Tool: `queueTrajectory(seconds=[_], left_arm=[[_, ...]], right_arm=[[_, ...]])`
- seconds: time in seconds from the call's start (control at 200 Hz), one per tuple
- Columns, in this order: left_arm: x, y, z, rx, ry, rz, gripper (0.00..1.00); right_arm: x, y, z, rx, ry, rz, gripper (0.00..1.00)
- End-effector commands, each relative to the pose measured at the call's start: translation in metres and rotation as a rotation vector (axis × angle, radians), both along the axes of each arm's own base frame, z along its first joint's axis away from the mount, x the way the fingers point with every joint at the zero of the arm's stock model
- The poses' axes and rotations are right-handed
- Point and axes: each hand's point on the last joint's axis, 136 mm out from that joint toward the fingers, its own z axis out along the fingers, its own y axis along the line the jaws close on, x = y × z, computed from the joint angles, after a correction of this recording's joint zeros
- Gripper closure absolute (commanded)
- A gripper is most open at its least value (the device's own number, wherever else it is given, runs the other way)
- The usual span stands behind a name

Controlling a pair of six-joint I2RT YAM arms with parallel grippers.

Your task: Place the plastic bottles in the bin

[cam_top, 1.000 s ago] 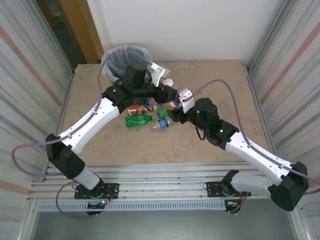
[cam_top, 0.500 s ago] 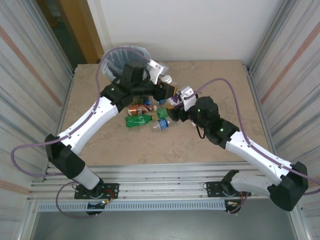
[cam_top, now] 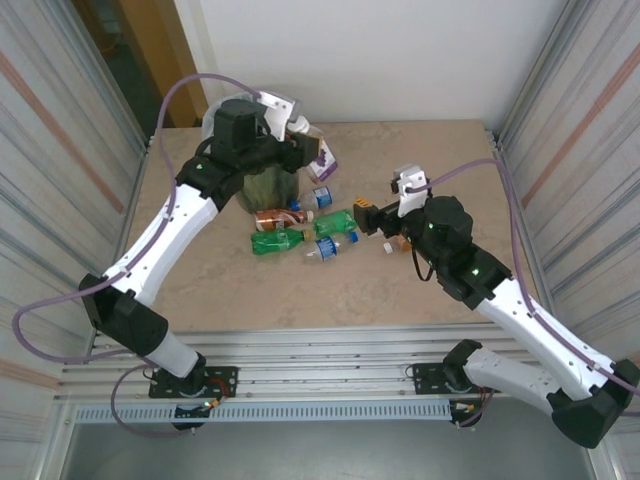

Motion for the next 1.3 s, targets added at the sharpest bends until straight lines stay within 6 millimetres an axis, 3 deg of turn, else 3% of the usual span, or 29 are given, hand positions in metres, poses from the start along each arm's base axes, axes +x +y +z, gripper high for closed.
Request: queueTrajectory(seconds=[0.0, 0.25, 0.421, 0.611, 0.776, 0.992, 1.292], left_arm=[[0.001, 0.029, 0.064, -0.043, -0.19, 0.072, 0.93], [0.031, 0.082, 0.099, -0.041, -0.295, 0.208, 0.93], [0.061, 0.106, 0.101, 0.006, -0.304, 0.289, 0.93], [0.099, 0.128, 0.076, 0.141, -0.259, 0.415, 0.93], [0.117, 0.143, 0.054, 0.227, -0.201, 0.49, 0.92], [0.129, 0.158, 0.024, 0.336, -0.144, 0.565, 0.9], [0.132, 0.174, -0.017, 0.443, -0.038, 0.625, 0.89]], right_arm=[[0.0, -0.027, 0.009, 0.053, 0.043, -0.13, 0.02], [-0.007, -0.059, -0.013, 0.087, 0.147, -0.281, 0.02], [-0.013, -0.081, -0.021, 0.126, 0.182, -0.381, 0.02], [-0.019, -0.098, -0.032, 0.138, 0.245, -0.471, 0.02], [-0.026, -0.113, -0.04, 0.133, 0.29, -0.544, 0.02], [-0.03, -0.123, -0.052, 0.157, 0.334, -0.58, 0.02], [-0.021, -0.126, -0.072, 0.169, 0.435, -0.625, 0.02]])
